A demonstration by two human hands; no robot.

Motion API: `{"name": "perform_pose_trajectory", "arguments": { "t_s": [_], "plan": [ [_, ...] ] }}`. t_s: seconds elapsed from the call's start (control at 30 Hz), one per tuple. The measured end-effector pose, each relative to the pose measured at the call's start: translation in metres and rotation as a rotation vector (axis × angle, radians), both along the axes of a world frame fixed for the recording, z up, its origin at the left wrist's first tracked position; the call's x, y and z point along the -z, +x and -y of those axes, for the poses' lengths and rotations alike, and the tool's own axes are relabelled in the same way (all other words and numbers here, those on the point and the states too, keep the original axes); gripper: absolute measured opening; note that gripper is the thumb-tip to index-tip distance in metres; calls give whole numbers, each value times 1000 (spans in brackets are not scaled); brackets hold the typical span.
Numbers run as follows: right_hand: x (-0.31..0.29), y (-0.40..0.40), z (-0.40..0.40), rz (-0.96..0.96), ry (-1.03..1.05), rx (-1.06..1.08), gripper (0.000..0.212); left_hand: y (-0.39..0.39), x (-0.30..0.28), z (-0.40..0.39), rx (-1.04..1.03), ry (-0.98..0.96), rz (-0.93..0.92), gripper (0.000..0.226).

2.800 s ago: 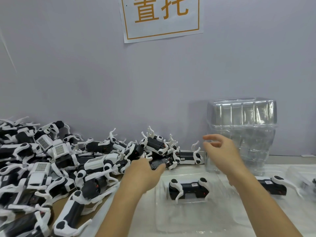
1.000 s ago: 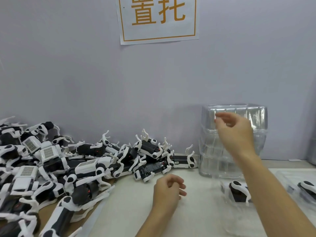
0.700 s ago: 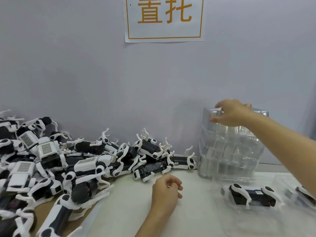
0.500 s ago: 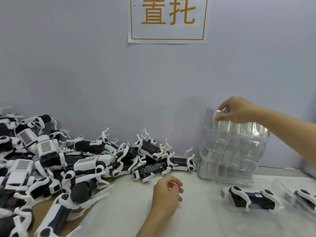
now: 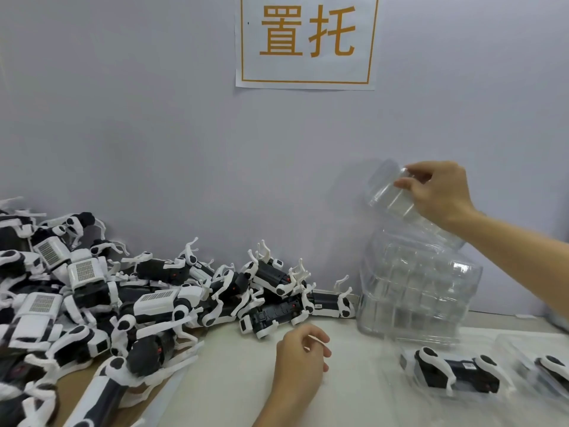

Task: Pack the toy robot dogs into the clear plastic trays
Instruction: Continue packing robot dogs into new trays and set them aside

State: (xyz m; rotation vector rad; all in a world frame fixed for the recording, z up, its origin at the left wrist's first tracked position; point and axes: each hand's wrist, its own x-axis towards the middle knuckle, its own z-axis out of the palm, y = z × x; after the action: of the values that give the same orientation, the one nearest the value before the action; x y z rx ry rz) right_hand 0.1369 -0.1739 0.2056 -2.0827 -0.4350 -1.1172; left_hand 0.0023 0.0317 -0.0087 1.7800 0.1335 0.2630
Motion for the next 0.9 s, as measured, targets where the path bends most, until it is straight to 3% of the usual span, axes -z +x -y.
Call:
{"name": "perform_pose_trajectory", "arguments": {
  "t_s": [0.17,0.27,0.43,0.5,0.7,0.8,0.9],
  "plan": [
    [-26,-27,-28,208,104,-43,22,-1,-20,-5,-46,-114,175,34],
    [-49,-55,-47,283,323,-126,23,-4,-54,-11,-77,-213,371,30],
    [-30,-105,-81,205,647,-284,20,-21,-107,-21,-154,-298,662,13],
    [2,-117,-96,105,705,-316,22,-30,-118,-22,-145,-258,708,20],
    [86,-121,-123,-208,914,-318,22,-29,-119,-19,-89,-119,639,21],
    [106,-114,-124,-309,883,-304,26,-17,-104,-20,-98,-60,528,9],
    [120,-106,-119,-422,834,-300,22,-8,-89,-22,-89,-124,424,11]
  ]
}}
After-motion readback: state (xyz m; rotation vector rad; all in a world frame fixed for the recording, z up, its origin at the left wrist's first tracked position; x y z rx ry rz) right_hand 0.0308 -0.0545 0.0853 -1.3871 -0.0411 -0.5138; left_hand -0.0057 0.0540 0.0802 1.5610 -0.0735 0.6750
